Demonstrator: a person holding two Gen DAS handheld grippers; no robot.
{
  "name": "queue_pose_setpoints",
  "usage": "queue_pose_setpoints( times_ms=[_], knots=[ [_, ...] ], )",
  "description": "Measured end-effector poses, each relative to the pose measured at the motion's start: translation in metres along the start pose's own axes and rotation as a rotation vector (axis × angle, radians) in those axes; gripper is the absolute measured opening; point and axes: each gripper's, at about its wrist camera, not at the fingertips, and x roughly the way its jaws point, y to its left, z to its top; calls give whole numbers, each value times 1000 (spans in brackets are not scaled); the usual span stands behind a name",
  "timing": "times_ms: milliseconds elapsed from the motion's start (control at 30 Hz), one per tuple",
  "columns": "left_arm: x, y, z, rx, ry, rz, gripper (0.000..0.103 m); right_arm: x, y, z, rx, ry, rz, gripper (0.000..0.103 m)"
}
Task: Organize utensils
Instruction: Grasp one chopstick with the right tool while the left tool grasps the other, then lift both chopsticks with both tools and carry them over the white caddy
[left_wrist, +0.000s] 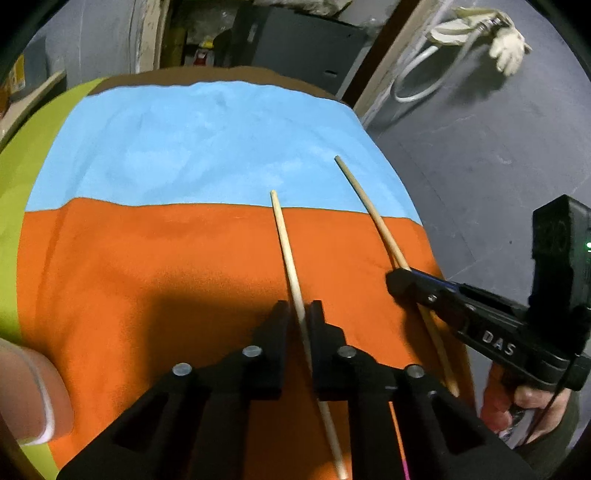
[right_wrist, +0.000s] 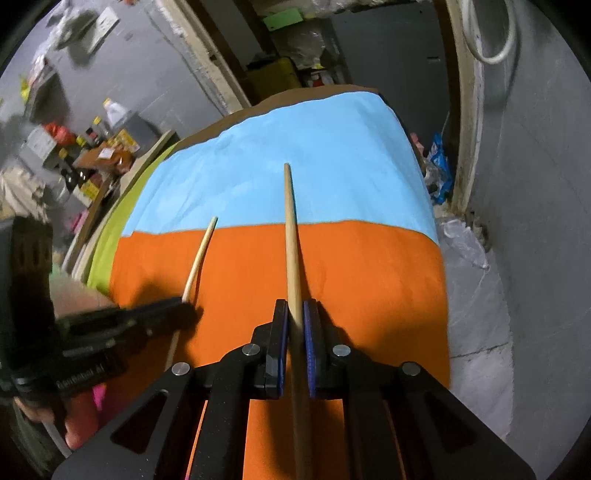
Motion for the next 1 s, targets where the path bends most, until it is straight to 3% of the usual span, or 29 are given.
queue_pose_setpoints(
  times_ms=[200, 333, 633, 867, 1000],
  knots=[
    [-11, 8, -9, -22, -14, -24, 2, -2, -3, 0, 52, -18, 13, 5],
    [-25, 9, -22, -8, -58, -14, 2, -7, -9, -11, 108, -25, 91, 5],
    [-73, 0, -58, 64, -251, 33, 2, -29, 2, -38, 114, -102, 171, 5],
    [-92, -7, -77, 78, -342, 40, 2, -46, 17, -57, 102, -160, 217, 5],
    [-110, -12, -84, 101, -408, 46, 2, -67, 37, -64, 47, -268, 215, 5]
  ],
)
